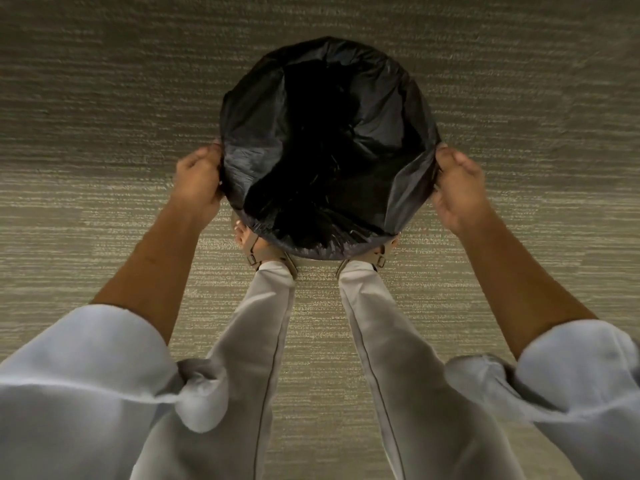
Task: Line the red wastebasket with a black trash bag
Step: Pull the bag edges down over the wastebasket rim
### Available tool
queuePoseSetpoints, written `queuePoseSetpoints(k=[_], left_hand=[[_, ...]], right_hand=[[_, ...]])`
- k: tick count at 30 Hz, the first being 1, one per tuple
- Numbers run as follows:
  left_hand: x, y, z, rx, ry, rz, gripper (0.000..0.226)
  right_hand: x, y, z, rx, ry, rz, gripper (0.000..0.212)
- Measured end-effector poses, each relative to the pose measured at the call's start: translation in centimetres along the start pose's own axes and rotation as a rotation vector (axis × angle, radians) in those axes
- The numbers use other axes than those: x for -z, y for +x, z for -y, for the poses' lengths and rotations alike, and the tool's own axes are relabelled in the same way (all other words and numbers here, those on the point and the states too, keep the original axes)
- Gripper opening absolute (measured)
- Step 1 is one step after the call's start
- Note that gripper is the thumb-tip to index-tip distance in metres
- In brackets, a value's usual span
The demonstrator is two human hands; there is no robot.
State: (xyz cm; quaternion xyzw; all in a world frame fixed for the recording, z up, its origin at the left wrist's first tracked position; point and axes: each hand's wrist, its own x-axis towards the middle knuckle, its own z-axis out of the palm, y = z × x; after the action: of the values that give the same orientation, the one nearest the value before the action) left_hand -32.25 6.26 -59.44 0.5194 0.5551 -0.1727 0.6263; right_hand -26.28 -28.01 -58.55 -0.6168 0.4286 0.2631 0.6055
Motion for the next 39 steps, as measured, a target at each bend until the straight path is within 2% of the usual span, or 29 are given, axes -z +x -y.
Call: queuePoseSetpoints(k=[2, 7, 14, 17, 20, 23, 29, 35, 39], left_hand=[[-0.1, 0.4, 0.1, 0.054, -0.011, 0.000, 0.024], [-0.4, 1.3, 0.0, 0.156, -0.012, -0.008, 0.024], [-1.3, 1.4, 0.1, 0.282, 0.046, 0.022, 0.038], [-1.1, 1.2, 0.1, 0.258, 0.090, 0.044, 0.034], [-0.9, 1.0, -0.2, 0.150, 0.111, -0.081, 0.022], [-0.9, 0.5, -0.4, 0.067, 0.046, -0.133, 0.025], [-1.0, -0.4, 0.1, 0.044, -0.014, 0.003, 0.031], [-1.3, -0.4, 0.0, 0.113, -0.096, 0.079, 0.036], [-1.5, -0.6, -0.1, 0.130, -0.146, 0.117, 0.038]], right_hand=[[0.1, 0.7, 0.2, -0.086, 0.055, 0.004, 0.029], [0.2, 1.9, 0.5, -0.248, 0.111, 0.108, 0.026], [0.0, 1.9, 0.4, -0.291, 0.065, 0.098, 0.025], [0.0, 1.4, 0.3, -0.261, -0.019, 0.084, 0.024], [0.1, 0.9, 0.3, -0.171, -0.107, 0.043, 0.025], [0.0, -0.2, 0.5, -0.096, -0.064, 0.061, 0.037], [-1.3, -1.6, 1.0, -0.041, 0.060, 0.096, 0.037], [-2.1, -0.5, 1.6, -0.135, 0.017, 0.106, 0.052], [-1.9, -0.3, 1.6, -0.179, 0.061, 0.100, 0.051]])
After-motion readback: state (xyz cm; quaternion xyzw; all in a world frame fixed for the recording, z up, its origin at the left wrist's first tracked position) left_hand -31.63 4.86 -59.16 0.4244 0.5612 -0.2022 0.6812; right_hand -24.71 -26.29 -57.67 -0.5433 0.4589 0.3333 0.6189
